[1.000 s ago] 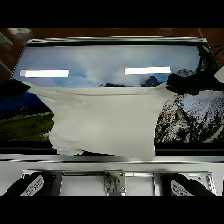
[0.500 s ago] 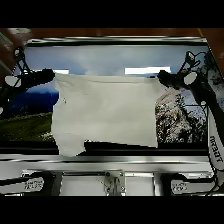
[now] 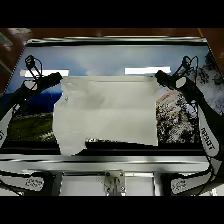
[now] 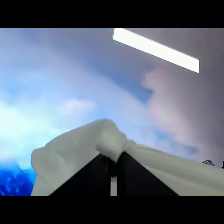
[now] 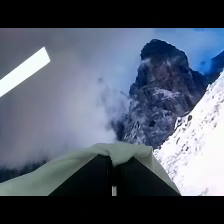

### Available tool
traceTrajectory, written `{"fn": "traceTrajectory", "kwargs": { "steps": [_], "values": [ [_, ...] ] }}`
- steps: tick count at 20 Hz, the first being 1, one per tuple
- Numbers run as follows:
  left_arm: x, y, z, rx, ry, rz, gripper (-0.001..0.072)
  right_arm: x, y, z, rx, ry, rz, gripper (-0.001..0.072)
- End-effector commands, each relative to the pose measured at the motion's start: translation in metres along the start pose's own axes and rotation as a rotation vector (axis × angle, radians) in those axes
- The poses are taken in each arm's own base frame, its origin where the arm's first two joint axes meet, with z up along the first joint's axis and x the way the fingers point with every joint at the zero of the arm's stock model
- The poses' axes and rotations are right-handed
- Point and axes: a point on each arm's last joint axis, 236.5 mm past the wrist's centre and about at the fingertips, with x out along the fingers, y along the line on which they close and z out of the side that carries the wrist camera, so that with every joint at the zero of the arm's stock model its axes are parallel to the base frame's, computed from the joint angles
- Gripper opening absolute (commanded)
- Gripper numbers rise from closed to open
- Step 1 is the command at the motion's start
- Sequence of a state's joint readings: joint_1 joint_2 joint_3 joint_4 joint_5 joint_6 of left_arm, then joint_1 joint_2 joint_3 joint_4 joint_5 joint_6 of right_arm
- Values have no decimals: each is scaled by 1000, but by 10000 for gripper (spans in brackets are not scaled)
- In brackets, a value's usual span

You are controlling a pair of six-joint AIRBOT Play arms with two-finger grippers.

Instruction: Fold the shirts.

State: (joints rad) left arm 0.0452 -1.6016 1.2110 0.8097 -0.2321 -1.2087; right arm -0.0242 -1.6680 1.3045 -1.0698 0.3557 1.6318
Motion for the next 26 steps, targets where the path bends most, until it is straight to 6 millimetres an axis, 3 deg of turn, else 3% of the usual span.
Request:
{"fn": "traceTrajectory", "kwargs": {
  "steps": [1, 3, 5, 9, 12, 15, 17, 20, 23, 24, 25, 26],
  "values": [
    [1, 5, 11, -56, -26, 7, 49, 7, 14, 6, -13, -62, 27, 70],
    [0, 3, 23, -53, -49, 2, 49, 7, 24, 8, -92, -81, 37, 70],
    [1, 4, 20, -41, -32, -1, 49, 7, 23, 2, -102, -53, 37, 70],
    [1, 6, -38, -44, 209, -47, 48, 1, 5, -52, -147, 198, 1, 69],
    [-20, 21, -58, 23, 393, -62, 47, -31, -31, -88, -247, 435, -76, 70],
    [-50, 49, -76, 76, 579, 0, 48, -60, -51, -100, -222, 559, -110, 70],
    [-61, 58, -91, 59, 664, 31, 48, -67, -48, -112, -182, 617, -96, 70],
    [-64, 50, -119, 49, 768, 4, 48, -67, -26, -132, -190, 666, -57, 70],
    [-69, 43, -139, 29, 848, 1, 48, -67, -26, -146, -208, 703, -93, 70],
    [-72, 44, -139, -8, 855, 16, 94, -69, -26, -147, -194, 708, -100, 98],
    [-76, 44, -136, -37, 862, 25, 274, -71, -26, -146, -195, 711, -100, 263],
    [-83, 44, -132, -45, 876, 23, 449, -78, -26, -147, -192, 729, -101, 515]
  ]
}}
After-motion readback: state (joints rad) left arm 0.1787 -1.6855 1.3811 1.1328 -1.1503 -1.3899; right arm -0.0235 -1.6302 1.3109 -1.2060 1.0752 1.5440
